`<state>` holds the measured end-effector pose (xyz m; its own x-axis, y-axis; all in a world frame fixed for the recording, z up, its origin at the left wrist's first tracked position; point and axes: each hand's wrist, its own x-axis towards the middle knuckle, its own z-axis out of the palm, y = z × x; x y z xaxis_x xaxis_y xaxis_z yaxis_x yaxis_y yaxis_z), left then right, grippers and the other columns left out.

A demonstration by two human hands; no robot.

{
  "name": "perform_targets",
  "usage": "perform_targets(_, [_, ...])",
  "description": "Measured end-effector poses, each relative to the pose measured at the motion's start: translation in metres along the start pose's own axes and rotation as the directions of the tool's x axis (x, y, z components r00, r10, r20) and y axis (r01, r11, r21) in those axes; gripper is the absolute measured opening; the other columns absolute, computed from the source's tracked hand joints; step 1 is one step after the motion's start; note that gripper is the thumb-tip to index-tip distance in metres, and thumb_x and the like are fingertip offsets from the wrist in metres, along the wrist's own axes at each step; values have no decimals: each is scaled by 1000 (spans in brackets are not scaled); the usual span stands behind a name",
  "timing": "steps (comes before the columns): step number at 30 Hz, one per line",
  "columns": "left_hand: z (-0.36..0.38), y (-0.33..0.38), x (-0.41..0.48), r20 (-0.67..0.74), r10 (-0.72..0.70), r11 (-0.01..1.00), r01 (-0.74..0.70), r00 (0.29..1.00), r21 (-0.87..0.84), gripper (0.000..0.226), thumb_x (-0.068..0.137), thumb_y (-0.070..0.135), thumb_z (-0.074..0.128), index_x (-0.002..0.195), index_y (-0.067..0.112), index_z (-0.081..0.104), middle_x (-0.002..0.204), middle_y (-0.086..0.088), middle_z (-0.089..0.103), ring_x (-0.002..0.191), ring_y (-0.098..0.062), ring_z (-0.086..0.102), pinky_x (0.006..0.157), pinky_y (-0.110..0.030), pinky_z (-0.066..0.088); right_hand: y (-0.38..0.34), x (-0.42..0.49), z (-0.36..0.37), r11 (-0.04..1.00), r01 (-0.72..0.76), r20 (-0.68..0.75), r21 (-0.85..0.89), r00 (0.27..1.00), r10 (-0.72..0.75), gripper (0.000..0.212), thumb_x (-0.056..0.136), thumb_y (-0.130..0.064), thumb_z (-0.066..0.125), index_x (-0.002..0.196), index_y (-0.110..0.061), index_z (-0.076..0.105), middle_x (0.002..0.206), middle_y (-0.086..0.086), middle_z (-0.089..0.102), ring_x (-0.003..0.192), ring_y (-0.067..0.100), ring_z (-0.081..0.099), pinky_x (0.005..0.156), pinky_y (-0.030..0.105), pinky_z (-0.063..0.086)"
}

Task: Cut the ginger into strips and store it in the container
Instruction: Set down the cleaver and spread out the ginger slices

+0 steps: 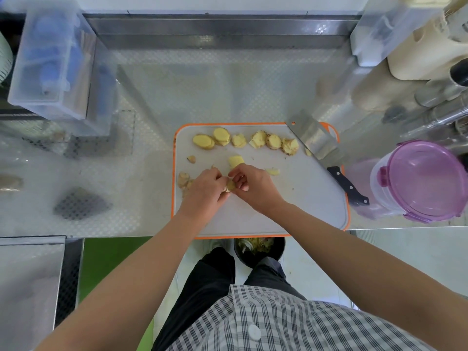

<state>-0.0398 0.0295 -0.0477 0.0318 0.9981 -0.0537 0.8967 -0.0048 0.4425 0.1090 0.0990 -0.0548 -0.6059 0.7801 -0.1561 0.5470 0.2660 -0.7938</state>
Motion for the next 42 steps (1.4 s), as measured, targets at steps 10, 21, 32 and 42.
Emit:
perform_targets(10, [-36,-37,38,-198,-218,974,227,956,22,18,73,8,75,89,3,69,84,-15,58,78,-34,57,69,-38,46,-20,53,-9,966,138,-144,-220,974,-172,34,76,3,59,107,-8,64,107,10,56,90,26,57,65,34,47])
perform_targets(21, [-40,-66,46,-176,-255,963,267,951,46,13,74,9,72,85,7,68,81,-10,53,76,-28,52,66,-33,40,-29,102,23,770,165,-41,-616,970,-241,32,70,-26,73,100,-19,67,97,4,63,98,29,57,84,35,33])
perform_targets(32, [-42,-73,42,-158,-314,949,315,936,-18,18,76,13,74,92,6,68,87,-11,54,79,-28,53,73,-39,48,-37,116,28,692,190,-7,-697,962,-272,22,59,-19,79,79,-24,71,77,-3,59,80,23,57,77,29,29])
perform_targets(42, [-36,-59,66,-149,-466,884,451,872,-121,28,81,21,70,104,8,63,98,-12,54,86,-29,55,79,-34,43,-29,100,20,775,40,-143,-630,976,-166,41,69,-38,76,102,-15,67,92,2,61,96,27,54,86,35,34])
